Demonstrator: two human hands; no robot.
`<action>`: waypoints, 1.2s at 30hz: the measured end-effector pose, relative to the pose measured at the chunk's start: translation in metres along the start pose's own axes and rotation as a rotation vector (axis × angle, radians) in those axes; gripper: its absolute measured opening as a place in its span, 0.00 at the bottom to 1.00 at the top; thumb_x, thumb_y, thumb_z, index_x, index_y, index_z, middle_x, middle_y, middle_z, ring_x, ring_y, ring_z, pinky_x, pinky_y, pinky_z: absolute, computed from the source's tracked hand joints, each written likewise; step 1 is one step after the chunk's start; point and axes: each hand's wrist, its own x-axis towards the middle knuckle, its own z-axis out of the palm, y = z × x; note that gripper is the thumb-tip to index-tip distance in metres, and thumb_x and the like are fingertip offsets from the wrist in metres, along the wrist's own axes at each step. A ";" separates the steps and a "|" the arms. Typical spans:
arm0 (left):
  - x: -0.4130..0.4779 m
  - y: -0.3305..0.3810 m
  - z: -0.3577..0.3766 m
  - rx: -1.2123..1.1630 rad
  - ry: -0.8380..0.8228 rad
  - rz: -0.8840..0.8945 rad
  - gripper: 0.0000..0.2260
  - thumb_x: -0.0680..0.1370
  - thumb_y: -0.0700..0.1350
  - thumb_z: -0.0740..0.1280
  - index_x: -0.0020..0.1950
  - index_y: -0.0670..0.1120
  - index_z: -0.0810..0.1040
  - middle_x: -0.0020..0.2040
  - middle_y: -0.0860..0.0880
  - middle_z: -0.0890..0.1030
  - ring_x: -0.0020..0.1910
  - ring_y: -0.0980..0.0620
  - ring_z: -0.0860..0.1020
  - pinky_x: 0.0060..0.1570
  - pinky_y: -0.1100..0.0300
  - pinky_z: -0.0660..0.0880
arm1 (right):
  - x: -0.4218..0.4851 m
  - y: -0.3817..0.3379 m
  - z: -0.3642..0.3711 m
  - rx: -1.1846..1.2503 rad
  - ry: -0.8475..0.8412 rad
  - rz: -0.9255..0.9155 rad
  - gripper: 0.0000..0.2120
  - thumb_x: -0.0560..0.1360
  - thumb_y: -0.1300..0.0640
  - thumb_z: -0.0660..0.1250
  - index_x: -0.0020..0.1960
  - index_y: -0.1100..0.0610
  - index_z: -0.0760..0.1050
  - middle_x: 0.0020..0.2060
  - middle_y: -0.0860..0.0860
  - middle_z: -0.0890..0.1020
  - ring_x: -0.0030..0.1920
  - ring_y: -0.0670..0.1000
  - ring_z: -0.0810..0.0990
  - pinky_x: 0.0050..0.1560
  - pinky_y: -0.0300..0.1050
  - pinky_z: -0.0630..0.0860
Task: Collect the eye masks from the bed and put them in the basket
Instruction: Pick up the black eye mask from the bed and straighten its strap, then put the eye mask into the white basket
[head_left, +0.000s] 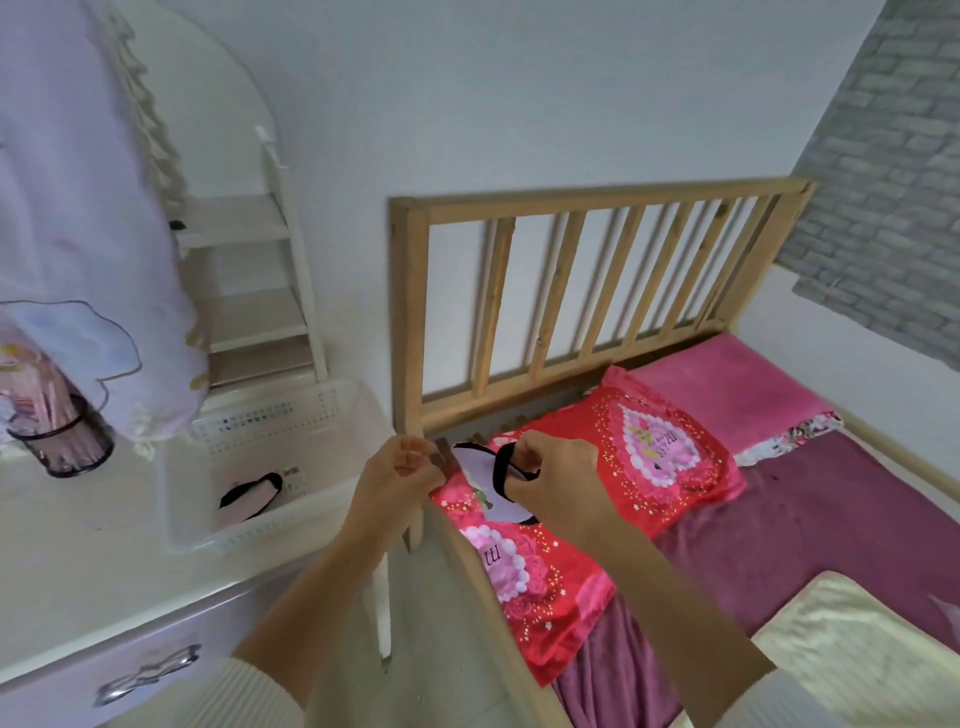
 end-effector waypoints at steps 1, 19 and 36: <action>0.000 0.001 -0.003 0.040 0.059 0.062 0.10 0.69 0.40 0.71 0.42 0.55 0.79 0.38 0.52 0.82 0.37 0.58 0.79 0.35 0.68 0.72 | 0.003 -0.003 0.004 -0.054 0.012 -0.029 0.14 0.67 0.60 0.69 0.29 0.52 0.64 0.21 0.43 0.64 0.26 0.46 0.62 0.47 0.46 0.60; 0.013 -0.019 -0.096 -0.349 0.140 -0.349 0.06 0.74 0.45 0.71 0.42 0.44 0.81 0.39 0.48 0.81 0.39 0.52 0.73 0.39 0.59 0.71 | 0.032 -0.059 0.090 0.075 -0.064 -0.070 0.03 0.70 0.59 0.69 0.37 0.53 0.78 0.30 0.44 0.79 0.35 0.50 0.77 0.46 0.50 0.71; 0.060 -0.061 -0.159 -0.416 0.172 -0.409 0.08 0.72 0.51 0.72 0.42 0.47 0.79 0.41 0.47 0.81 0.44 0.52 0.76 0.42 0.59 0.71 | 0.102 -0.072 0.157 0.738 -0.255 0.331 0.06 0.68 0.67 0.74 0.43 0.69 0.79 0.34 0.60 0.82 0.27 0.48 0.77 0.31 0.38 0.74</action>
